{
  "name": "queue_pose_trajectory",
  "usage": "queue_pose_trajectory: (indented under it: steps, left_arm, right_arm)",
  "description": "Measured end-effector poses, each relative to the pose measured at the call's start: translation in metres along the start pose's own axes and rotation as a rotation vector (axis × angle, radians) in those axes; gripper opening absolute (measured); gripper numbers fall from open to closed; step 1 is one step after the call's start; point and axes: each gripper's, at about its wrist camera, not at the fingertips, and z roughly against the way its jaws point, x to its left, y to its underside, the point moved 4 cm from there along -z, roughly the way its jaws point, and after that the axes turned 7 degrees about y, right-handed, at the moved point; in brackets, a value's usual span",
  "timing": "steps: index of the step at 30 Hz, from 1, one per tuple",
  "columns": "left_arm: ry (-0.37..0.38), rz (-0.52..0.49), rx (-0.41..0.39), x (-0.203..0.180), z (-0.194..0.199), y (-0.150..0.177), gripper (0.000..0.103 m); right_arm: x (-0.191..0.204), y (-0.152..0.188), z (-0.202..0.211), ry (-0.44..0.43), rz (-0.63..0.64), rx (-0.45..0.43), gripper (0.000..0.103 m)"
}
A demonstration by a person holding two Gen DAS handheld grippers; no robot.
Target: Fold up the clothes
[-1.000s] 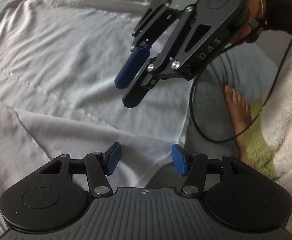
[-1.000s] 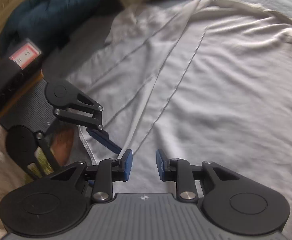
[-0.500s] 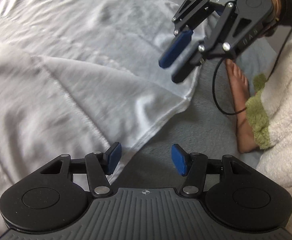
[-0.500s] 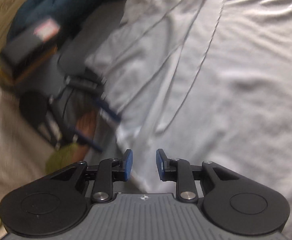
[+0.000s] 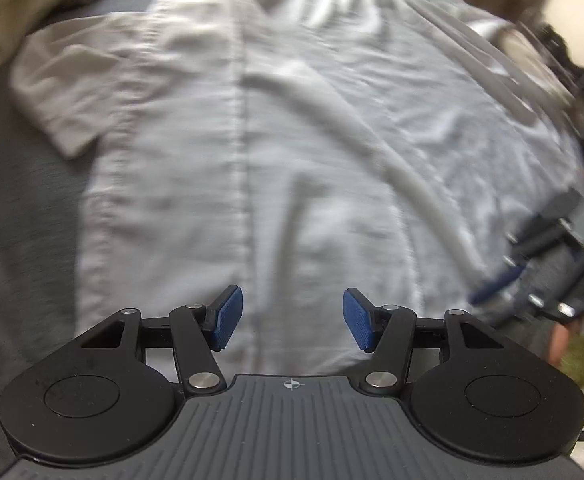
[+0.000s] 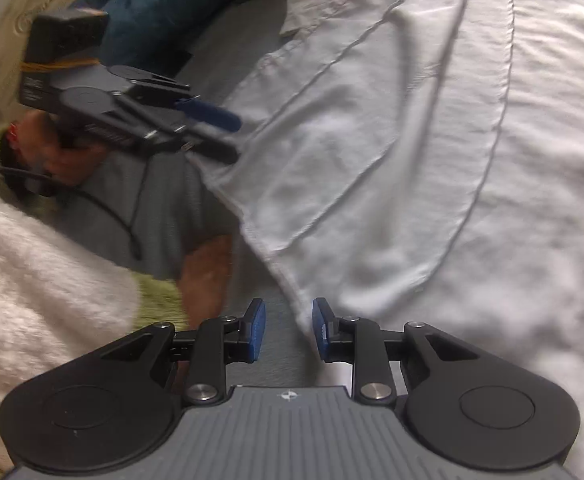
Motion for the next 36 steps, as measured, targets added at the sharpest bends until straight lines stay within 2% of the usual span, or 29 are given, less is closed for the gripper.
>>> queue_pose_trajectory:
  steps: [2, 5, 10, 13, 16, 18, 23, 27, 31, 36]
  left_arm:
    - [-0.050, 0.038, -0.037, 0.016, 0.008, -0.002, 0.056]
    - [-0.133, 0.099, -0.081, 0.041, 0.016, -0.003, 0.056]
    - [-0.302, 0.203, -0.151, 0.082, 0.023, 0.003, 0.059]
    - [-0.331, 0.262, -0.144, 0.102, 0.021, 0.012, 0.061]
    - [-0.305, 0.282, -0.172, 0.105, 0.023, 0.020, 0.060]
    - [-0.313, 0.261, -0.192, 0.102, 0.024, 0.023, 0.046]
    - [-0.285, 0.225, -0.197, 0.090, 0.023, 0.022, 0.019]
    - [-0.261, 0.234, -0.203, 0.080, 0.029, 0.018, 0.007]
    - [-0.154, 0.218, -0.254, 0.052, 0.044, -0.002, 0.005]
    - [0.075, 0.145, -0.297, -0.006, 0.047, -0.044, 0.005]
  right_arm:
    - [0.007, 0.003, 0.004, -0.057, -0.029, 0.006, 0.029]
    - [0.015, 0.002, 0.004, -0.077, -0.068, -0.013, 0.030]
    - [0.000, -0.005, 0.006, -0.009, -0.216, -0.085, 0.030]
    - [-0.017, -0.008, 0.009, 0.040, -0.322, -0.128, 0.035]
    - [-0.024, -0.008, 0.015, 0.050, -0.378, -0.157, 0.036]
    - [-0.026, -0.007, 0.018, 0.054, -0.401, -0.164, 0.036]
    - [-0.030, -0.008, 0.011, 0.071, -0.448, -0.164, 0.036]
    - [-0.035, -0.008, 0.014, 0.076, -0.483, -0.175, 0.037]
    - [-0.042, -0.005, 0.020, 0.102, -0.515, -0.198, 0.037]
    - [-0.058, -0.004, 0.029, 0.133, -0.583, -0.245, 0.037]
